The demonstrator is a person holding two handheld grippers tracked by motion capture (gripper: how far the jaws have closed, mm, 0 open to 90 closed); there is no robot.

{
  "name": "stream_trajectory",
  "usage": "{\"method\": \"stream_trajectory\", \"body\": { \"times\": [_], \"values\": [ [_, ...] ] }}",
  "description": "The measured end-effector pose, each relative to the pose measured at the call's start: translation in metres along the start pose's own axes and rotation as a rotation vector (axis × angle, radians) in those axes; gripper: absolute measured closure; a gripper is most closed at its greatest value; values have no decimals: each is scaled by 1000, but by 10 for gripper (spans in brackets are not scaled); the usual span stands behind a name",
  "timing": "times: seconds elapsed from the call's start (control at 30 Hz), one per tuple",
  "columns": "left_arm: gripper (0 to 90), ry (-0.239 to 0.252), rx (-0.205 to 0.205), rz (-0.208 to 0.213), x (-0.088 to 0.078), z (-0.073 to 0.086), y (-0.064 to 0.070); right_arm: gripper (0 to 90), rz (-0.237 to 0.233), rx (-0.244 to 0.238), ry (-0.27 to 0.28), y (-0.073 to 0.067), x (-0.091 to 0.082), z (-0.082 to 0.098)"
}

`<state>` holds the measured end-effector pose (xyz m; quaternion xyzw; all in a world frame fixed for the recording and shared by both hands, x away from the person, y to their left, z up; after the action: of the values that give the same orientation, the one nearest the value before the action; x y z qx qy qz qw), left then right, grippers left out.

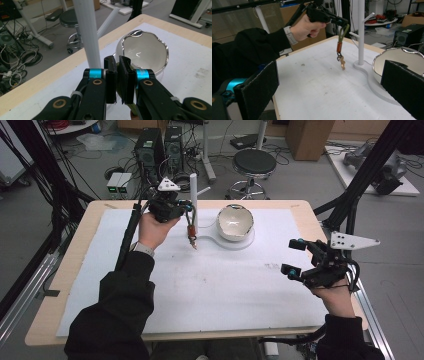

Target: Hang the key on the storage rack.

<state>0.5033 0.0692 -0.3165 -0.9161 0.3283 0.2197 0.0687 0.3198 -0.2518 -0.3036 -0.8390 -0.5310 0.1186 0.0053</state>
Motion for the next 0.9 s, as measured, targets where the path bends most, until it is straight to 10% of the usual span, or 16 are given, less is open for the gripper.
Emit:
{"method": "stream_trajectory", "body": {
  "times": [0.73, 0.9],
  "values": [
    [827, -59, 8, -23, 30, 11, -10, 8, -5, -3, -18, 1, 0, 6],
    [556, -27, -49, -25, 19, 10, -18, 8, -3, 0, -20, 2, -1, 8]
  ]
}}
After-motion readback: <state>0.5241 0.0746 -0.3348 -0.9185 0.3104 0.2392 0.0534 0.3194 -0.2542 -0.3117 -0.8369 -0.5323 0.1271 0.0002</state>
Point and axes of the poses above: each handheld gripper's, and its own axes: x roughly forward along the jaws, z roughly out of its underside, y roughly to its right, the point moved 7 cm from there along x, roughly forward along the jaws, and after that the axes turned 4 degrees about -x, right-handed, at the moved point
